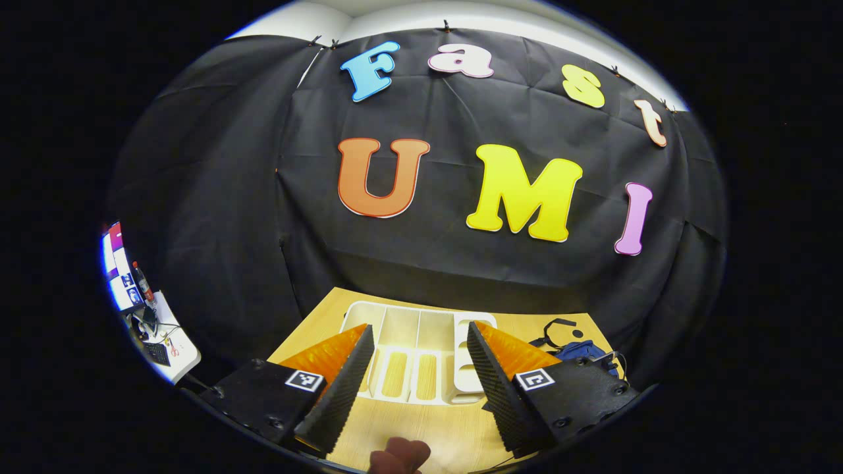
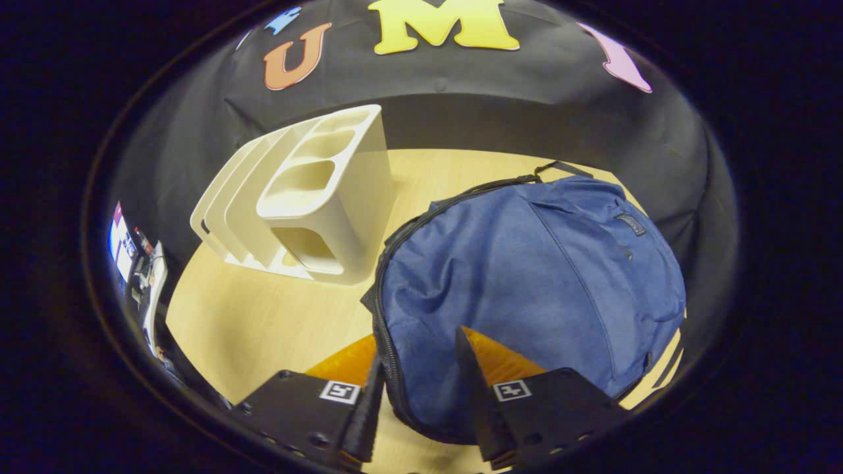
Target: Open the schoolbag, grab two books from the bookshelf and put them into the schoolbag.
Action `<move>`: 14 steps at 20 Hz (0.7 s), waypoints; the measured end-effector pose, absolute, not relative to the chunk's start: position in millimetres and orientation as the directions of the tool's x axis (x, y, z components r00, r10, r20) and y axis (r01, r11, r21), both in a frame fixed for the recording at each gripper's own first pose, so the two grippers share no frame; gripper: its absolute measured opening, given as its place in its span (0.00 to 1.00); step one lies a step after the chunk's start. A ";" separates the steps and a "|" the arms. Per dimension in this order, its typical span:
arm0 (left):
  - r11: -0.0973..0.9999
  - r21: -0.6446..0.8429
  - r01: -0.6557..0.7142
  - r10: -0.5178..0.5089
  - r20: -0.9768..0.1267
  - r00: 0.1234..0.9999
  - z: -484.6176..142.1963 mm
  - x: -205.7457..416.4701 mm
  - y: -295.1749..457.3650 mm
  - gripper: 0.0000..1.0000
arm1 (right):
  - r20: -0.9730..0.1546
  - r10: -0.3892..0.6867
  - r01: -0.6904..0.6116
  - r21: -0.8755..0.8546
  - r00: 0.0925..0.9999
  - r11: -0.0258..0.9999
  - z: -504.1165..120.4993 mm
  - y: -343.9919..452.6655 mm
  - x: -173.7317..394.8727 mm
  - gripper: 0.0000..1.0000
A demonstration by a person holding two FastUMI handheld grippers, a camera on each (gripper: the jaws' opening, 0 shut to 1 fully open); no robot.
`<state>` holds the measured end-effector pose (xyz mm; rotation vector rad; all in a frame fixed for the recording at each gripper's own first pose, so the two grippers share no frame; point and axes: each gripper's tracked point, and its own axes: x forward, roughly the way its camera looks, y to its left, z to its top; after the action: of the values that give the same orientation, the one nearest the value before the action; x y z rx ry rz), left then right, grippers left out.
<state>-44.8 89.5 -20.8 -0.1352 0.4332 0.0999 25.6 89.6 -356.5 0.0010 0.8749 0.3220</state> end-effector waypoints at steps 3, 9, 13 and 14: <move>0.987 -0.094 -0.128 0.082 -0.389 0.917 -8.7 -39.9 93.5 0.96 | -0.732 0.328 -0.288 0.186 0.597 0.939 -338.1 104.4 20.2 0.82; 0.993 -0.042 -0.109 0.093 -0.278 0.956 25.9 -27.7 88.2 0.96 | -0.544 0.331 -0.304 0.142 0.771 0.942 -227.2 96.6 44.0 0.97; 0.997 -0.010 -0.079 0.075 -0.208 0.975 44.3 -18.1 74.9 0.92 | -0.325 0.288 -0.269 0.104 0.901 0.957 -113.1 75.0 61.9 0.97; 0.997 -0.019 -0.070 0.065 -0.202 0.977 46.8 -17.1 68.7 0.96 | -0.260 0.272 -0.259 0.086 0.926 0.962 -86.1 68.6 65.0 0.96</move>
<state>-17.1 68.7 46.8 -0.0259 0.2025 0.0677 65.0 68.6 -86.1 0.0502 0.2740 0.2726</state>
